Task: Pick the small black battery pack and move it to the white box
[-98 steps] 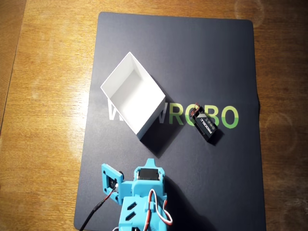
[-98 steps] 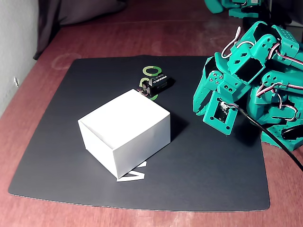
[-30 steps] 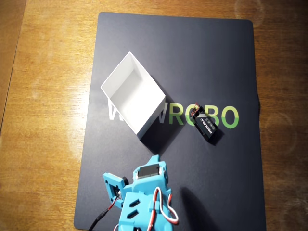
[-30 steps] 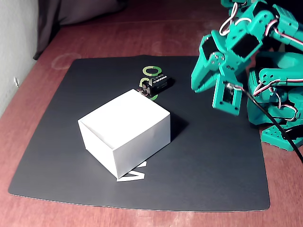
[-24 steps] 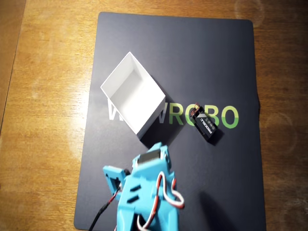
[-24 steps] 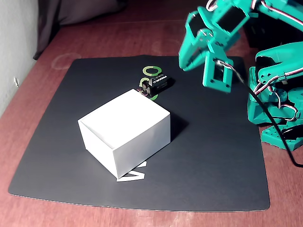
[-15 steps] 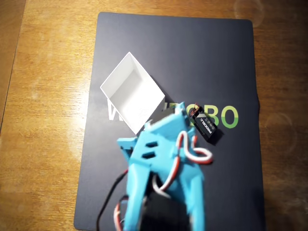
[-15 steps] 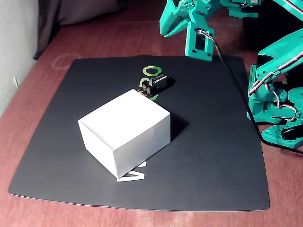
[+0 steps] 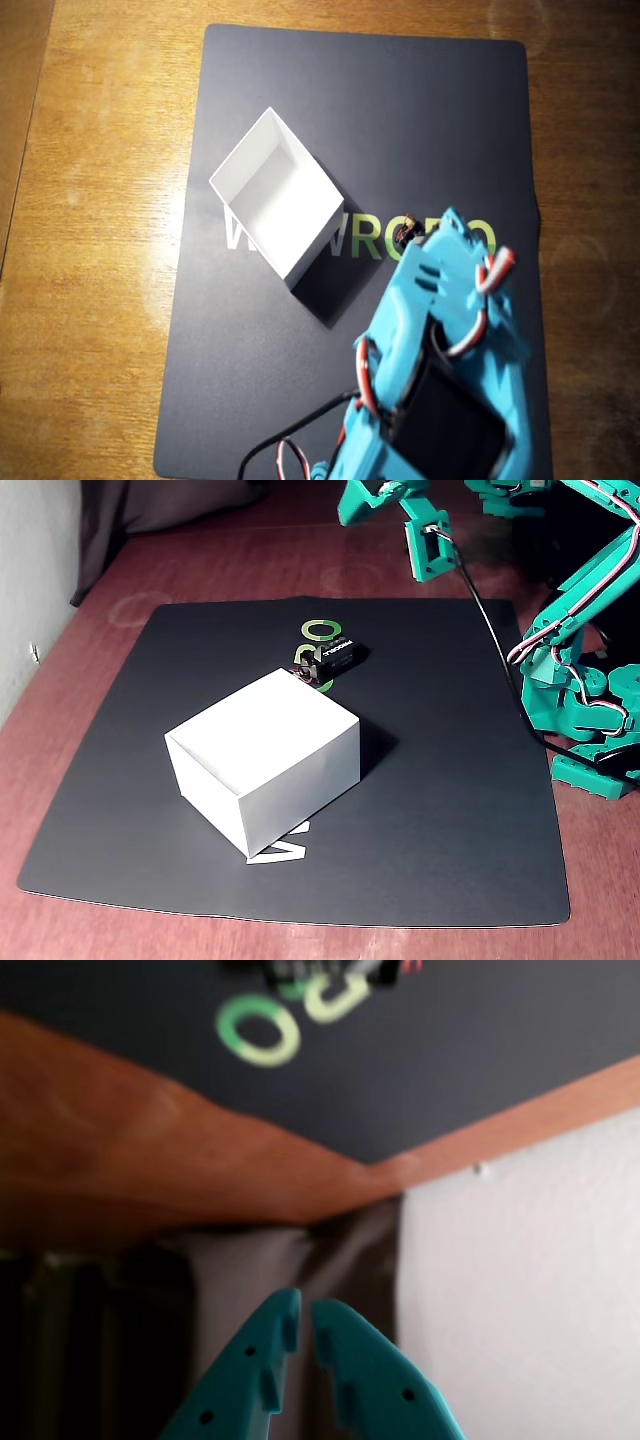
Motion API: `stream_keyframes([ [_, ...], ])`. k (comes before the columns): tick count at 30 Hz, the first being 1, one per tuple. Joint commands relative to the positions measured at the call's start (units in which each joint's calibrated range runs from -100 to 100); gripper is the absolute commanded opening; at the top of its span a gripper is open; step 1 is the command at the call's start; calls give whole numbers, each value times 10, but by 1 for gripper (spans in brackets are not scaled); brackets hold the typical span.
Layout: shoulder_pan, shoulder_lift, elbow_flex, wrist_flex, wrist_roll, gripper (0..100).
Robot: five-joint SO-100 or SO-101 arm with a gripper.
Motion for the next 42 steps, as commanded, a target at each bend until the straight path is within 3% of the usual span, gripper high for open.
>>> stream_keyframes([
  [1, 8, 14, -33, -100, 38, 1],
  [7, -1, 52, -33, -116, 79, 1],
  [19, -2, 99, -29, 4, 70, 1],
  [30, 2, 139, -34, -165, -233, 1],
  [32, -2, 145, -34, -166, -256, 1],
  [40, -2, 180, -33, -166, -261, 1],
  [42, -3, 187, -34, -167, -288, 1],
])
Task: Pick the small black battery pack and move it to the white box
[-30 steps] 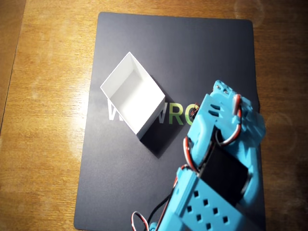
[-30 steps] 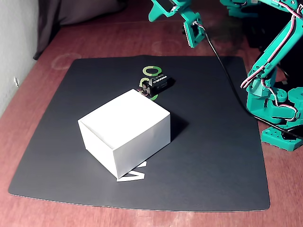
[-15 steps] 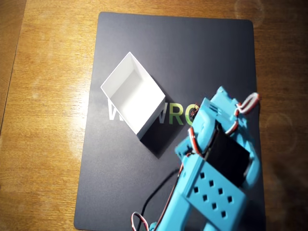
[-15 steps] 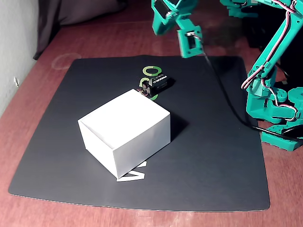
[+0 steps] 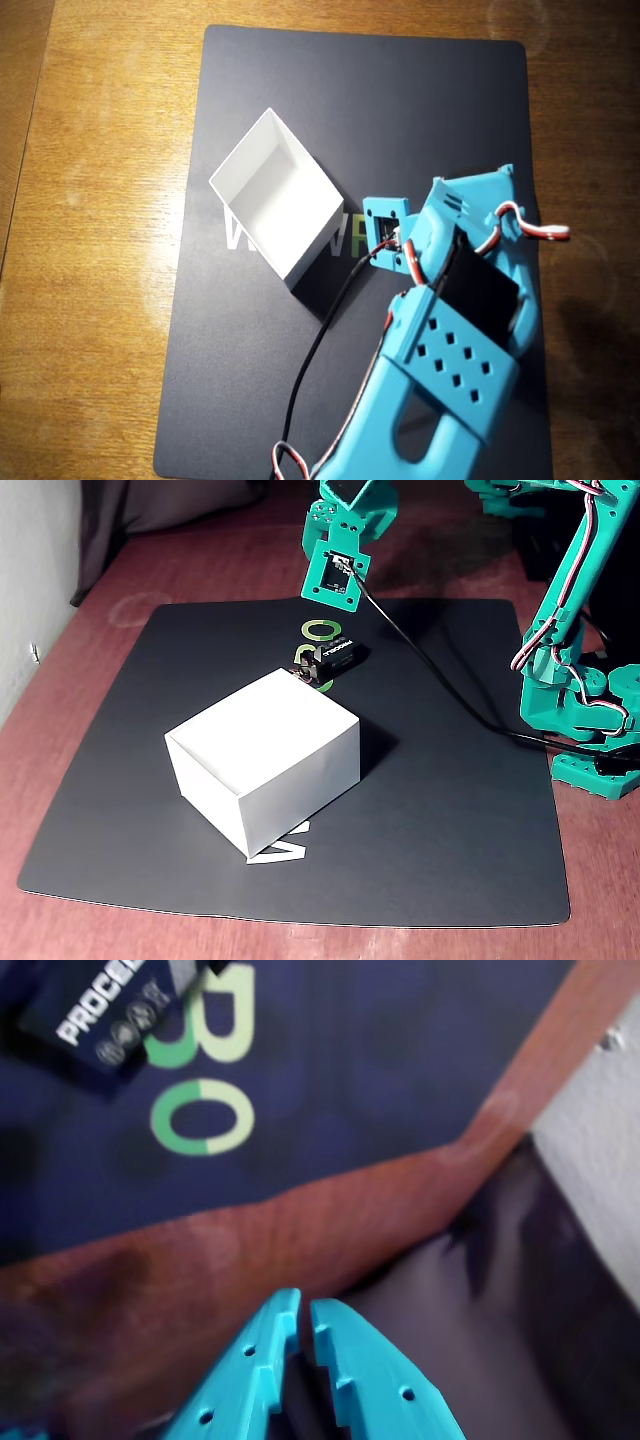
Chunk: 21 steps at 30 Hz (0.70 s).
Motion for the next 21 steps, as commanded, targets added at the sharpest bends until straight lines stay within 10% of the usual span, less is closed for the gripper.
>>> stream_keyframes([
  [1, -3, 6, -30, -13, -53, 1],
  [7, -3, 14, -30, -10, -191, 1],
  [21, 2, 92, -30, -9, -261, 1],
])
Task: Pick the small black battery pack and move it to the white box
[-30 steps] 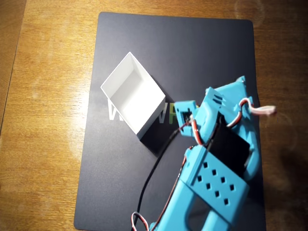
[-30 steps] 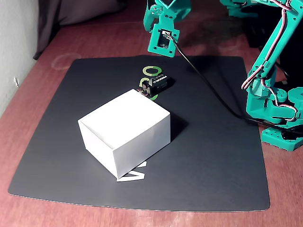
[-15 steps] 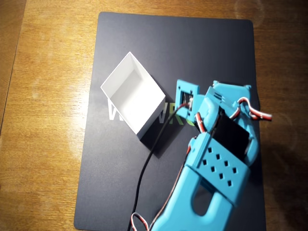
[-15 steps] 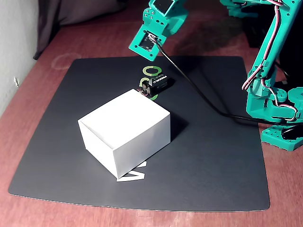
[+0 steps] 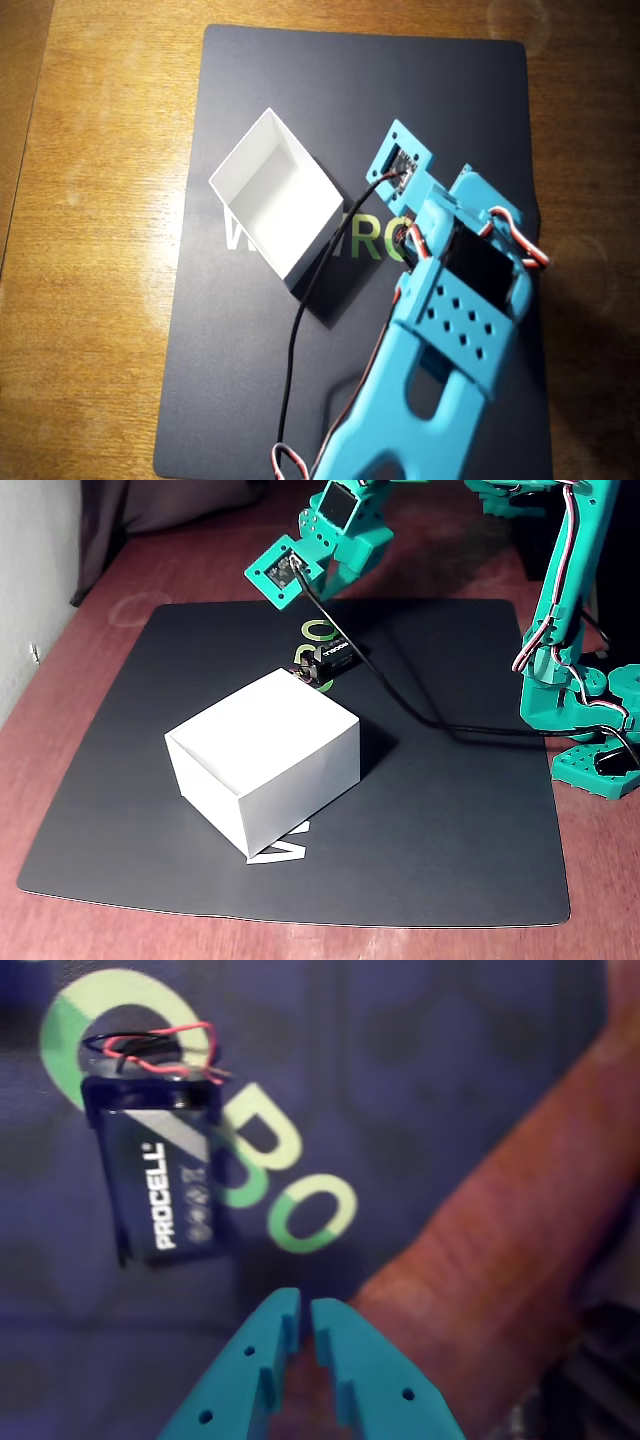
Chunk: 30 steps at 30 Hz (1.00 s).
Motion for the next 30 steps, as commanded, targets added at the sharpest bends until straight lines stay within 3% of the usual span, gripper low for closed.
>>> stream_keyframes([
  [1, 3, 19, -30, -4, -3, 1],
  [15, -12, 30, -23, -8, -3, 1],
  [23, -14, 35, -19, -4, -37, 27],
  [30, -14, 75, -26, 19, -41, 28],
])
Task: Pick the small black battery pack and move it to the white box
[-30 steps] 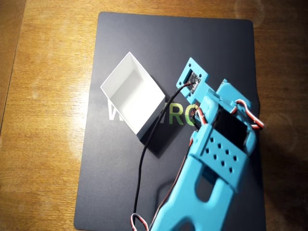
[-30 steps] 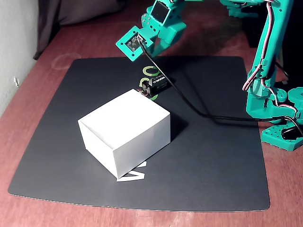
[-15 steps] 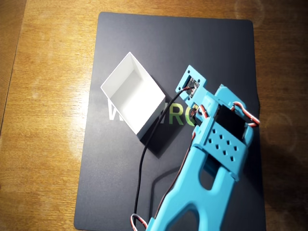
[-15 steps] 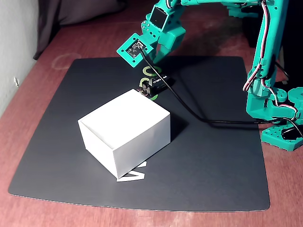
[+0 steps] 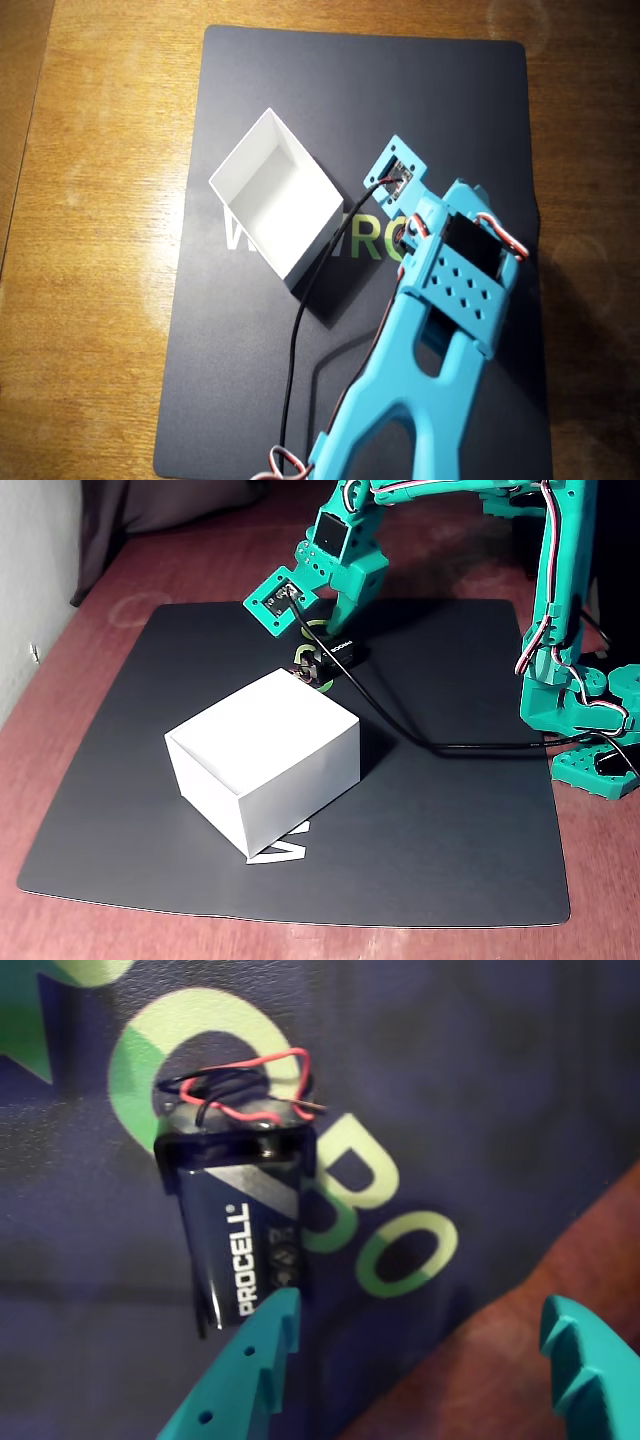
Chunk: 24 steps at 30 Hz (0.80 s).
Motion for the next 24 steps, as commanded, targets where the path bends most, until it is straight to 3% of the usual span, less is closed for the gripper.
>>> stream_keyframes([
  [1, -2, 2, -28, 41, -2, 28],
  [7, -5, 2, -29, 107, -3, 28],
  [24, -58, 4, -32, 73, -28, 28],
])
